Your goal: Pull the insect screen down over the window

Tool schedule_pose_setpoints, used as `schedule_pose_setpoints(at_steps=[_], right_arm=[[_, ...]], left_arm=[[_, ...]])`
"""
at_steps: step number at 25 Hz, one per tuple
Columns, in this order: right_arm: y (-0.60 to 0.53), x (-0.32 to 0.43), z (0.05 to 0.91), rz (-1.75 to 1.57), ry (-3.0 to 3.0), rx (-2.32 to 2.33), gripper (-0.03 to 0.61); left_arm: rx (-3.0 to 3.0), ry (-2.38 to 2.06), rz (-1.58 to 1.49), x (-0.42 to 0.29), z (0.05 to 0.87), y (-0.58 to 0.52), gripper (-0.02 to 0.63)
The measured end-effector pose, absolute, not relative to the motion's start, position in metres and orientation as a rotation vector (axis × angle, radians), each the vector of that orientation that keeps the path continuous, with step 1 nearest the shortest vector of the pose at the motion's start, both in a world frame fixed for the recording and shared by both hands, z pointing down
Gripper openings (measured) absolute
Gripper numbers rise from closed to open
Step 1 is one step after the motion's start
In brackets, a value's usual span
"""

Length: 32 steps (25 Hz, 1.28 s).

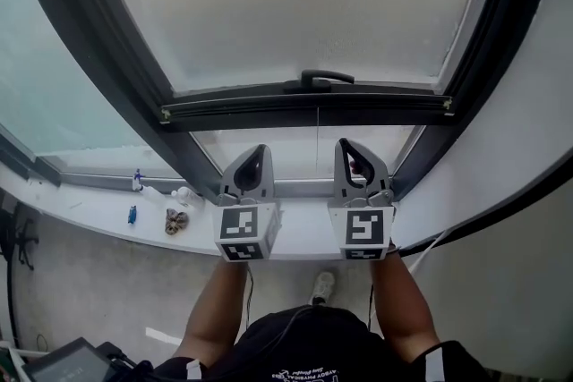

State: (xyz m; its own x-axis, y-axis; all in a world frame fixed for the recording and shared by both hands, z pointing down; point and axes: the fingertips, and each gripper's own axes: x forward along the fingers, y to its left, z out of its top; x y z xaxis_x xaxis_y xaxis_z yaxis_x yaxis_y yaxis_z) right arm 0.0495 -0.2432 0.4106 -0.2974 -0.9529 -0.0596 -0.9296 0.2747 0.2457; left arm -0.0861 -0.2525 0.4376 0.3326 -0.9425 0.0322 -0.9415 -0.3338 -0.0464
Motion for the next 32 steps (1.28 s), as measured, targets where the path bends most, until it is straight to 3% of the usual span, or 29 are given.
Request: schedule_pose_setpoints(at_steps=[12,32], right_arm=[[-0.123,0.027,0.419,-0.278,-2.422,1.895,0.003],[-0.004,0.063,0.443,-0.243,-2.369,1.891,0.003]], left_arm=[[-2.630,1.756,-0.003,-0.127,0.440,-0.143,0.002],[-2.672,1.706,-0.105,-0.078,0.465,-0.022,0.002]])
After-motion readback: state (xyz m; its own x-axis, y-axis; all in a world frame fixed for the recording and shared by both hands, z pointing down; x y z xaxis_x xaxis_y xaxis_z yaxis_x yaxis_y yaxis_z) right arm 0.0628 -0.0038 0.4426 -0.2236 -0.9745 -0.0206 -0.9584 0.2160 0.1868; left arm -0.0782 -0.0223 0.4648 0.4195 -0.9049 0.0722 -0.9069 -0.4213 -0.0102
